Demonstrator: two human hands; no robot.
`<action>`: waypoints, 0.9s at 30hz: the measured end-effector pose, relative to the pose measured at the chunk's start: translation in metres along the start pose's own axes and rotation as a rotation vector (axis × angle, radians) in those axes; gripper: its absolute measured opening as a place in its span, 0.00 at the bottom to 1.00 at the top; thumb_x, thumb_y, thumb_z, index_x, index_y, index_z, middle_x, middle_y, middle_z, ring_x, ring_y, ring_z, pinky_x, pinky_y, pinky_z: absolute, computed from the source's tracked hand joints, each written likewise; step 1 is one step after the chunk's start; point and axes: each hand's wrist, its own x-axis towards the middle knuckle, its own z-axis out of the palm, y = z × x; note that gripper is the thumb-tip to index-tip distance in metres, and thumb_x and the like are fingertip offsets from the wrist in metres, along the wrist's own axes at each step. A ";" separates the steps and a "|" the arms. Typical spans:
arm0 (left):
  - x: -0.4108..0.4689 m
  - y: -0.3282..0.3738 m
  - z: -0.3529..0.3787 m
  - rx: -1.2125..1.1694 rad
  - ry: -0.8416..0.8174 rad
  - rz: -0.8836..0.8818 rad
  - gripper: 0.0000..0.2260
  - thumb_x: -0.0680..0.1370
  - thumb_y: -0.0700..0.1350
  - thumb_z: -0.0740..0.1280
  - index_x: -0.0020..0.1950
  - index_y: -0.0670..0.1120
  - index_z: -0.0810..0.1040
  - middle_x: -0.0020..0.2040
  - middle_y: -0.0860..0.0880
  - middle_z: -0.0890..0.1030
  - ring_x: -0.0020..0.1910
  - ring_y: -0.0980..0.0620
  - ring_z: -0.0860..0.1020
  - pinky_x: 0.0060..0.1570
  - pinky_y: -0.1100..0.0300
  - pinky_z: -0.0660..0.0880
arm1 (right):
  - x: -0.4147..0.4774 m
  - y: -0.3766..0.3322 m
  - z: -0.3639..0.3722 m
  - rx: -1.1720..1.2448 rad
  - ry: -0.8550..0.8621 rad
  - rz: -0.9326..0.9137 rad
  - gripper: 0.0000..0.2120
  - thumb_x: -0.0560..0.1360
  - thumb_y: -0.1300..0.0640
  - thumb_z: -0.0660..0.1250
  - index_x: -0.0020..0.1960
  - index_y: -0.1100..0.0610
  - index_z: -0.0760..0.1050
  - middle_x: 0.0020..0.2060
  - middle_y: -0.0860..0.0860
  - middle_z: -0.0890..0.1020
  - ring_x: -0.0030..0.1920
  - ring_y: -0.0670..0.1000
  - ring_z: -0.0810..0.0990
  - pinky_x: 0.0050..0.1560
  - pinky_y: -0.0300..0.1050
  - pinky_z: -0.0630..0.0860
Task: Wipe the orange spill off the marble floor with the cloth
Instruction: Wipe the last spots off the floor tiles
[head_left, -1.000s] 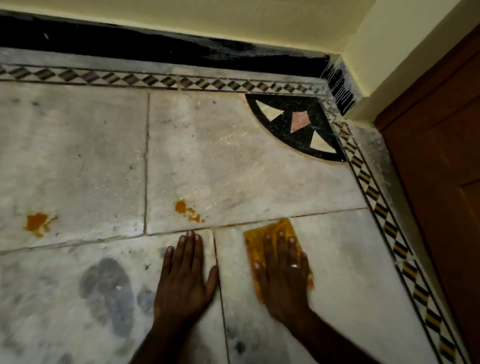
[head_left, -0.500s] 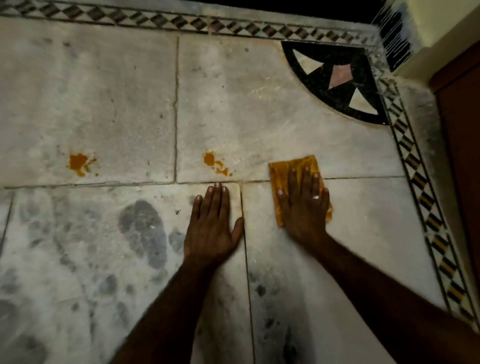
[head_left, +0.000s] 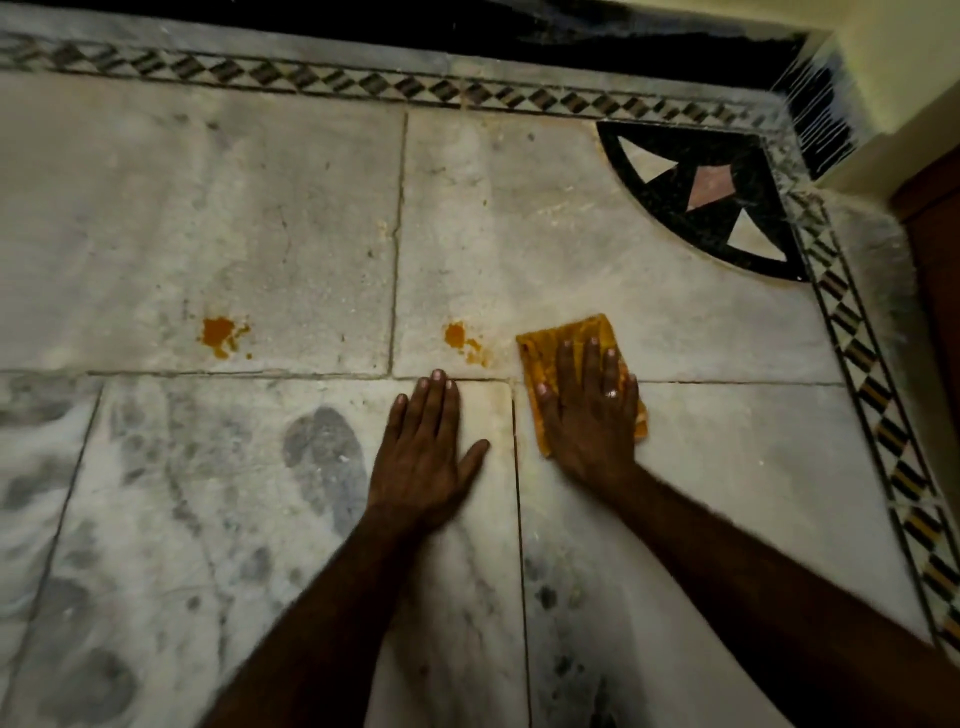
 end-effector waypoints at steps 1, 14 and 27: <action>-0.001 -0.013 -0.002 0.017 0.004 -0.018 0.35 0.82 0.63 0.52 0.81 0.40 0.56 0.81 0.41 0.55 0.81 0.45 0.54 0.78 0.45 0.51 | -0.019 -0.012 0.002 -0.003 0.040 -0.023 0.31 0.83 0.41 0.45 0.81 0.54 0.54 0.80 0.60 0.57 0.79 0.64 0.55 0.75 0.68 0.55; -0.016 -0.082 -0.024 0.054 0.032 -0.137 0.33 0.83 0.61 0.44 0.81 0.41 0.53 0.82 0.43 0.52 0.81 0.48 0.49 0.79 0.51 0.42 | 0.067 -0.075 -0.016 -0.026 -0.148 -0.321 0.30 0.83 0.38 0.45 0.81 0.44 0.41 0.82 0.52 0.43 0.81 0.57 0.43 0.78 0.63 0.40; -0.029 -0.099 -0.028 0.042 0.036 -0.140 0.32 0.83 0.60 0.44 0.81 0.42 0.54 0.82 0.44 0.53 0.81 0.48 0.50 0.79 0.49 0.44 | -0.053 -0.110 0.002 0.067 -0.128 -0.472 0.30 0.83 0.40 0.43 0.82 0.48 0.42 0.82 0.55 0.44 0.81 0.60 0.41 0.77 0.66 0.43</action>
